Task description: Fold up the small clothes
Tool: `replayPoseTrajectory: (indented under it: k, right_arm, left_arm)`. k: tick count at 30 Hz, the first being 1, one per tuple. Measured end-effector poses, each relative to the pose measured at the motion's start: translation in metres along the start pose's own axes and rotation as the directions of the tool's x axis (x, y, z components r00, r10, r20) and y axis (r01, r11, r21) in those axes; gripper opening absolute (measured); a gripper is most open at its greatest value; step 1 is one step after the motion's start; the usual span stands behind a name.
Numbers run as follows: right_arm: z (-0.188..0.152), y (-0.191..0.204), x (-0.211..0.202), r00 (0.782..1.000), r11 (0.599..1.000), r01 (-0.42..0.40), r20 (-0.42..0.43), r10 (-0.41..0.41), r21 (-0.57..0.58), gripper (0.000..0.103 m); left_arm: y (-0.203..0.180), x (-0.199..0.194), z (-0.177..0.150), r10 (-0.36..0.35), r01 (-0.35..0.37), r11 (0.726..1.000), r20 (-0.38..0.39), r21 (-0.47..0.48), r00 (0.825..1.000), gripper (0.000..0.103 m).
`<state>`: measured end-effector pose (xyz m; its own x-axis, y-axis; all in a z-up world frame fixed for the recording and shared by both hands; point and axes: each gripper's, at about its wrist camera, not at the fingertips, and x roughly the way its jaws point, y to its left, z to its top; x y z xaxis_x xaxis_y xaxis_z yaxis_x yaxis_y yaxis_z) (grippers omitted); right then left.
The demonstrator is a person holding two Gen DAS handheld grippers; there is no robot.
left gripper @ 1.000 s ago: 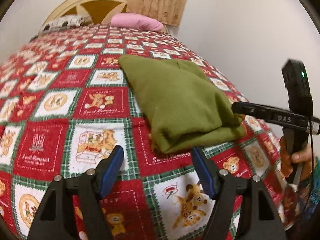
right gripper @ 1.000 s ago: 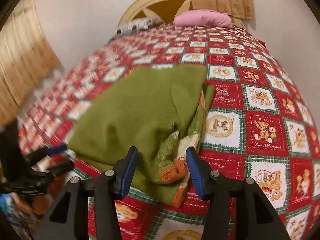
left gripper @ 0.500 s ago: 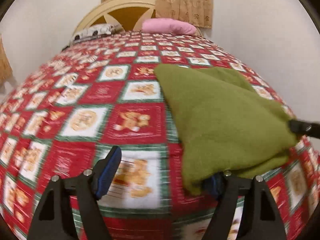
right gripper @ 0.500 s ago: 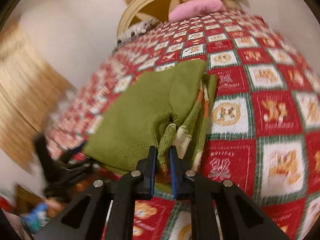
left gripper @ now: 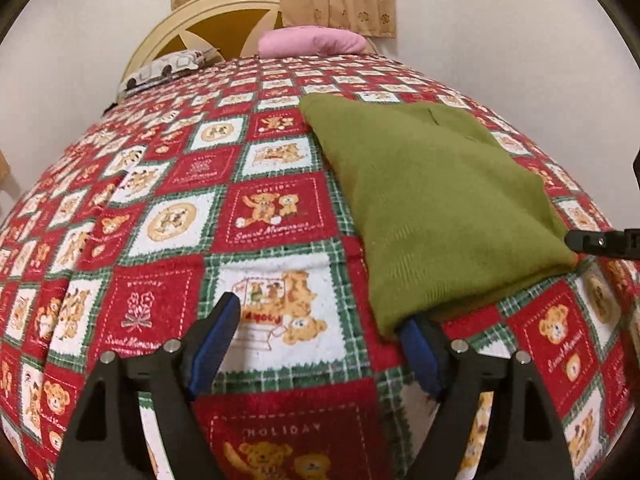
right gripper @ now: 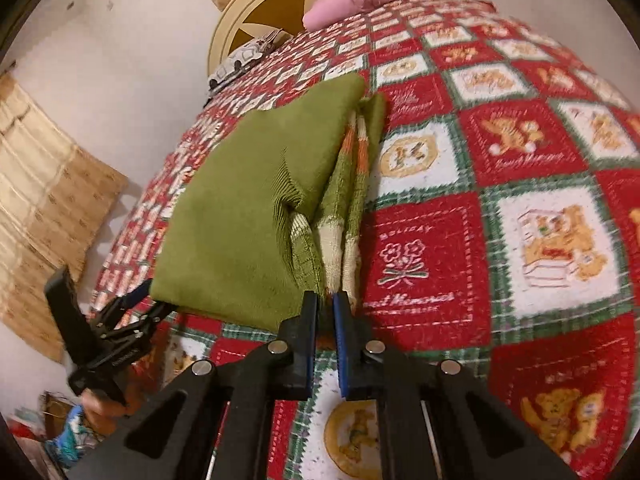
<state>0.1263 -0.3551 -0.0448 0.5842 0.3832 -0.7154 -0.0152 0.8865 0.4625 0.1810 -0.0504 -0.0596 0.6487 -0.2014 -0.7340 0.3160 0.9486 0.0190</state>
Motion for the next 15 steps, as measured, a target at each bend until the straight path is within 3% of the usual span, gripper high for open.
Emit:
replayPoseTrajectory:
  k: [3, 6, 8, 9, 10, 15]
  right_arm:
    - [0.002, 0.019, -0.017, 0.989, 0.987, 0.136, 0.064, -0.131, -0.086, 0.015]
    - [0.008, 0.041, -0.028, 0.966, 0.957, 0.236, 0.152, -0.211, -0.168, 0.02]
    - [0.017, 0.056, -0.029, 0.958, 0.951, 0.243, 0.2, -0.204, -0.192, 0.052]
    - [0.023, 0.06, -0.027, 0.958, 0.951, 0.234, 0.215, -0.19, -0.2, 0.06]
    - [0.029, 0.067, -0.023, 0.957, 0.951, 0.228, 0.229, -0.18, -0.209, 0.065]
    - [0.05, 0.083, 0.005, 0.959, 0.96, 0.202, 0.236, -0.155, -0.192, 0.064]
  left_arm:
    - [0.007, -0.012, -0.001, -0.033, 0.033, 0.999, 0.001, 0.005, 0.999, 0.082]
    - [0.013, -0.022, 0.008, -0.006, 0.006, 1.0, 0.034, 0.001, 0.999, 0.085]
    - [0.016, -0.025, 0.018, 0.032, -0.031, 0.999, 0.056, -0.016, 0.998, 0.085]
    - [0.017, -0.025, 0.024, 0.054, -0.052, 0.998, 0.073, -0.024, 0.996, 0.085]
    - [0.018, -0.025, 0.029, 0.077, -0.075, 0.997, 0.086, -0.029, 0.993, 0.085]
    - [0.019, -0.017, 0.049, 0.113, -0.108, 0.993, 0.095, -0.056, 0.989, 0.085]
